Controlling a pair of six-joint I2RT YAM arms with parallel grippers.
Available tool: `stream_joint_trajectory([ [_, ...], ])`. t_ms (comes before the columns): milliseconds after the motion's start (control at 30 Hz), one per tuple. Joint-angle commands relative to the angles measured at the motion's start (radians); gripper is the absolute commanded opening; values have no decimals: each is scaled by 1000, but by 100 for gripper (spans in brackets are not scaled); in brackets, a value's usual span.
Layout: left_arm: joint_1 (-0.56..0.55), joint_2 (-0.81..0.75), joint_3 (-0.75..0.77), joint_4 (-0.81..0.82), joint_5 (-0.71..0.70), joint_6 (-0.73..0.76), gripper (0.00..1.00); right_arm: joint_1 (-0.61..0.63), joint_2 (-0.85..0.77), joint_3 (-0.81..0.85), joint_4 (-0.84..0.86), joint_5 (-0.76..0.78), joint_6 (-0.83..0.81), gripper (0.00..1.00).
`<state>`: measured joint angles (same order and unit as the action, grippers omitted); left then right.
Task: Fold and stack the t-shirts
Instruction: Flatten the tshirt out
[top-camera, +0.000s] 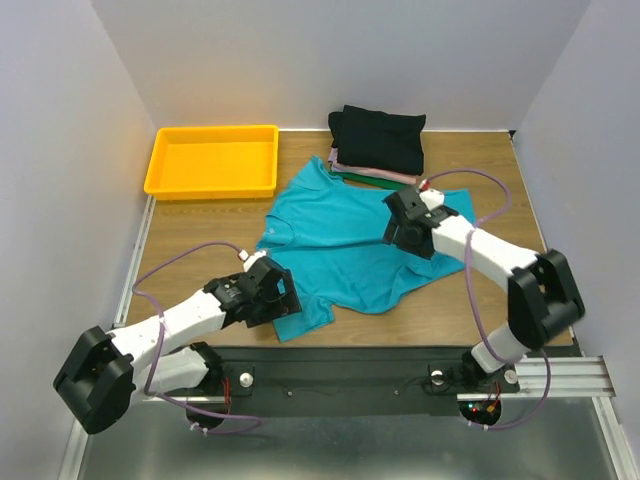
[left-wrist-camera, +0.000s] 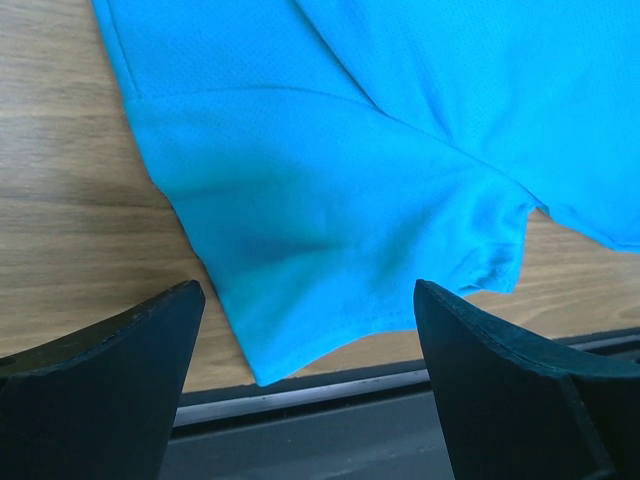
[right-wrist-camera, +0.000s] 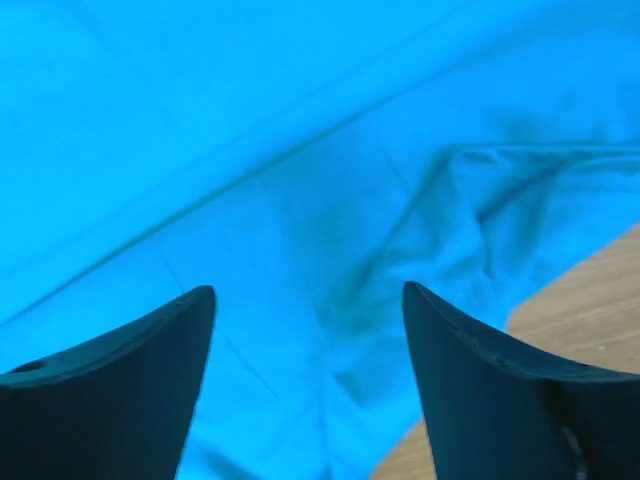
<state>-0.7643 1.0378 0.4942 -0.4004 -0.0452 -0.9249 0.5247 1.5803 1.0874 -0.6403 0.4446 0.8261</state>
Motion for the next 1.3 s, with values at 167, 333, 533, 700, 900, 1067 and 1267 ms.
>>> stream_joint_trajectory([
  [167,-12,-85,-66,-41,117,-14,98,-87,-394,-286,-1,74,67,86],
  [333,-39,-108,-109,-51,163,-54,98,-127,-447,-360,33,51,76,70],
  [533,-55,-127,-114,-83,166,-77,98,-146,-364,-373,122,17,85,59],
  [700,-66,-154,-105,-106,165,-91,98,-155,-316,-380,180,-38,76,51],
  [900,-67,-125,-92,-109,153,-92,99,-158,-275,-397,205,-80,79,48],
  [1067,-69,-85,-82,-101,140,-77,99,-161,-290,-425,206,-105,90,42],
  [1267,-69,-45,-63,-106,130,-57,98,-161,-313,-434,205,-50,93,21],
])
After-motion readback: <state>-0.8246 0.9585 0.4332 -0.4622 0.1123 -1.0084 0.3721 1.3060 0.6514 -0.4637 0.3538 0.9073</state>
